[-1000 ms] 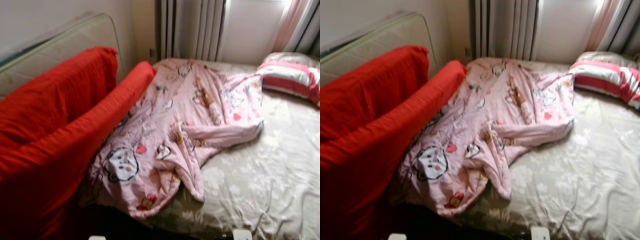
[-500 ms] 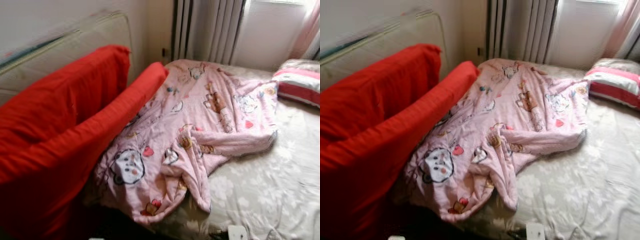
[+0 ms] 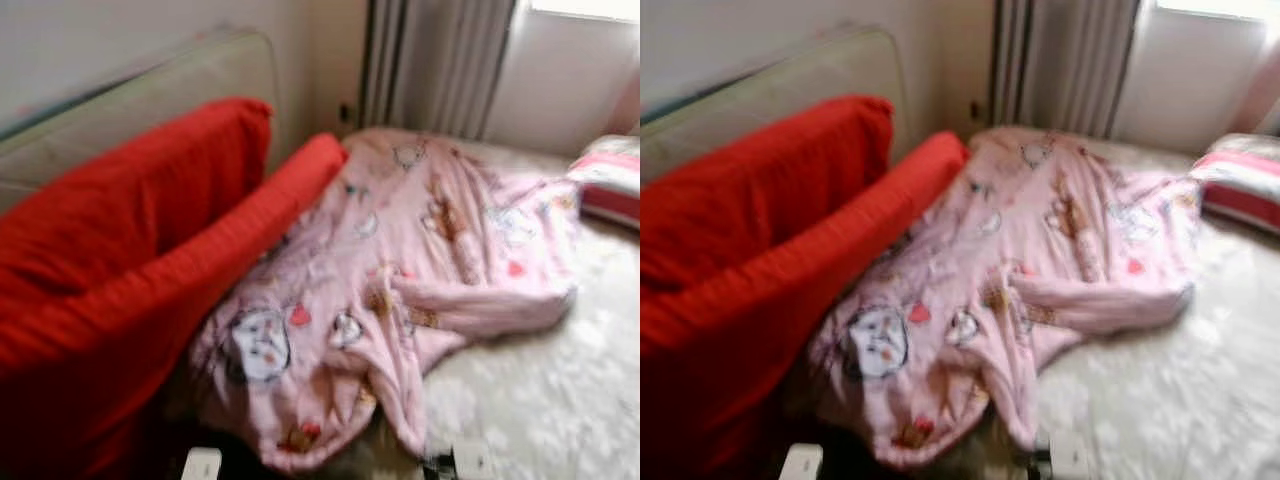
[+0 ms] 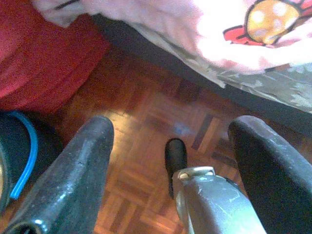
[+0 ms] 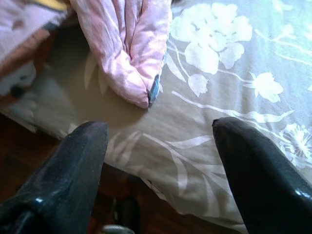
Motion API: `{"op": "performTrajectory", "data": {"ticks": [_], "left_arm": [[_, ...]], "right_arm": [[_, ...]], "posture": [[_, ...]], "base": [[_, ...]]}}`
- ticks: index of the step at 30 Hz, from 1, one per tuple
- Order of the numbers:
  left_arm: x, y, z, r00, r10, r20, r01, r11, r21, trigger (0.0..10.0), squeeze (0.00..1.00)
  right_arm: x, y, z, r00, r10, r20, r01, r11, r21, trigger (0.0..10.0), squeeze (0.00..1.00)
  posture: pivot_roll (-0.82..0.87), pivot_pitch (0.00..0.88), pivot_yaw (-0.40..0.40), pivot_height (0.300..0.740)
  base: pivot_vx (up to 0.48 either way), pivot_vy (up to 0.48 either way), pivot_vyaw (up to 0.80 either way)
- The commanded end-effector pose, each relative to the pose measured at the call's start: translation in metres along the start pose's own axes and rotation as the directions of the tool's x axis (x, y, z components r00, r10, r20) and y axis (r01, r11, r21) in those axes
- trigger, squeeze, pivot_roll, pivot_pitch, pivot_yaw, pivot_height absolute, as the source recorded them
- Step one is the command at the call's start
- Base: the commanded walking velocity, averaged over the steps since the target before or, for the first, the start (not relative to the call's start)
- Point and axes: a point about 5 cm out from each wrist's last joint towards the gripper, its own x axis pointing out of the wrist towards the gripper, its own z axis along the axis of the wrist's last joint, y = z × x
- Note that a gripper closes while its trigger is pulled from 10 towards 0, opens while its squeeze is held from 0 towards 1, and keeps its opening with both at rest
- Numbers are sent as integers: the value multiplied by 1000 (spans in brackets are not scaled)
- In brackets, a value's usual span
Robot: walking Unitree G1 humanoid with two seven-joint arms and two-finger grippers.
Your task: Clean up the room
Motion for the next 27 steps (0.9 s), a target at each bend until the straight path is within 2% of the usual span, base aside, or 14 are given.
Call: {"op": "performTrajectory", "data": {"ticks": [1, 5, 9, 13, 15, 17, 19, 20, 22, 24, 27], "left_arm": [[-4, 3, -14, 999, 10, -47, -10, 1000, -3, 10000, 0], [-3, 1, -11, 999, 8, -39, -8, 1000, -3, 10000, 0], [1, -2, 6, 999, 7, 33, -6, 1000, -23, 10000, 0], [4, -1, 30, 987, 6, 162, 6, 997, -71, 10000, 0], [2, 1, 39, 974, -12, 227, 26, 998, -57, 10000, 0], [2, 3, 40, 971, -16, 239, 30, 998, -55, 10000, 0], [-2, 11, 38, 961, -16, 276, 26, 999, -31, 10000, 0], [-7, 21, 36, 953, 5, 304, 2, 1000, -23, 10000, 0], [-9, 25, 36, 950, 16, 313, -8, 1000, -27, 10000, 0], [-17, 42, 40, 923, 53, 380, -43, 999, -33, 10000, 0], [-18, 44, 41, 919, 57, 389, -47, 998, -34, 10000, 0]], "right_arm": [[-2, 3, -7, 1000, 7, -21, -7, 1000, 7, 10000, 0], [-3, 1, -8, 1000, 3, -26, -3, 1000, 24, 10000, 0], [-1, 3, -2, 1000, 6, 9, -6, 999, 48, 10000, 0], [4, 8, 19, 994, 18, 107, -26, 997, 74, 10000, 0], [5, 7, 34, 983, 20, 181, -36, 996, 81, 10000, 0], [6, 6, 37, 980, 20, 197, -36, 996, 81, 10000, 0], [5, 2, 41, 973, 10, 232, -32, 995, 89, 10000, 0], [4, -1, 43, 967, 1, 253, -26, 995, 95, 10000, 0], [4, -2, 44, 966, -2, 259, -24, 995, 96, 10000, 0], [2, -7, 44, 959, -16, 283, -16, 994, 108, 10000, 0], [2, -8, 44, 958, -17, 286, -15, 994, 109, 10000, 0]], "posture": [[-46, 131, 8, 740], [-45, 133, 8, 740], [-44, 140, 10, 740], [-44, 144, 16, 740], [-48, 145, 19, 740], [-48, 145, 19, 740], [-48, 150, 21, 740], [-47, 152, 21, 740], [-47, 152, 21, 740], [-37, 159, 19, 740], [-37, 159, 19, 740]], "base": [[0, 0, 800], [0, 0, 355], [0, 0, 0], [0, 0, 0], [0, 0, 0], [0, 0, 0], [0, 0, 0], [0, 0, 0], [0, 0, 0], [0, 0, 0], [0, 0, 0]]}}
